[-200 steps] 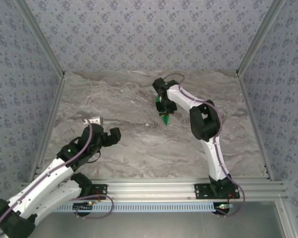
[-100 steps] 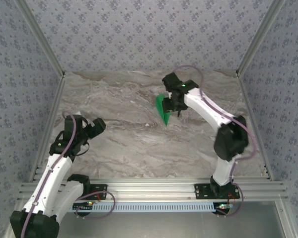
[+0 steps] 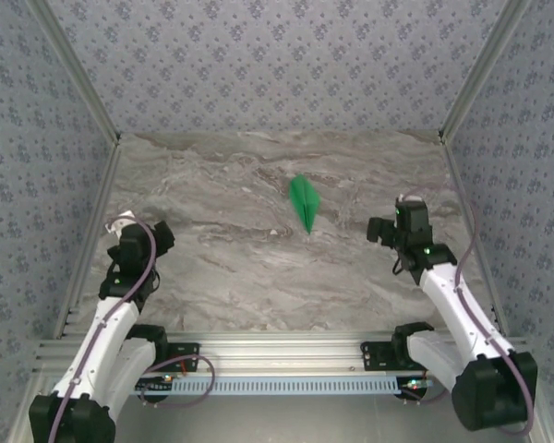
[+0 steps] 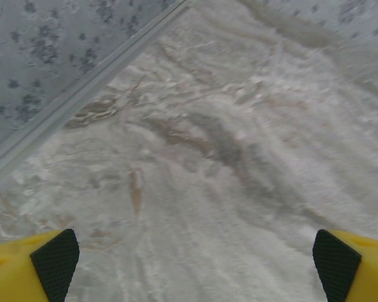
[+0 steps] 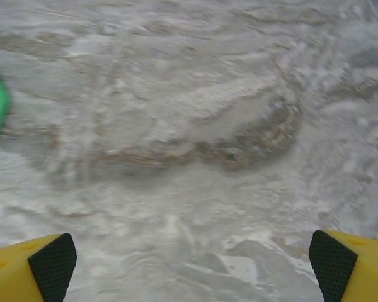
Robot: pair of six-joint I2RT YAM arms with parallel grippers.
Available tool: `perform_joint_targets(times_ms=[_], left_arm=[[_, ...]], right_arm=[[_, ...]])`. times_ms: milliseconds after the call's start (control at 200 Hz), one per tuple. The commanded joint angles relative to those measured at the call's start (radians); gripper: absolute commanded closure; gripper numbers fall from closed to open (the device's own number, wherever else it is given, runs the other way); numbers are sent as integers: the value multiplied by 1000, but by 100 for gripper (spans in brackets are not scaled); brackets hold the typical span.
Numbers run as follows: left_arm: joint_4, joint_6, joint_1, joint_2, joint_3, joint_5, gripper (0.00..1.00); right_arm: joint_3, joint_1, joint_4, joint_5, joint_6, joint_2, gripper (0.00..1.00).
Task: Fold a paper plane with a square sheet of paper (fold left side to right side)
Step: Reset both arms
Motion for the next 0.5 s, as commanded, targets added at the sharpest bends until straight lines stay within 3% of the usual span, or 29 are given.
perform_joint_targets(times_ms=[0,215,420,495], left_arm=[[176,121,6,26,-39,-102,2],[512,262,6,179,-153,-59,2],[825,356,13,404,-172,41,2],[889,366,23,469,-156,100,2]], right_arm=[[-167,-59,374,16,-46,-30,0],[-314,-161,755,-66,-69,136,0],[-277,-165,1005,-132,-132,342,0],[-245,-163,1010,-159,-185,387,0]])
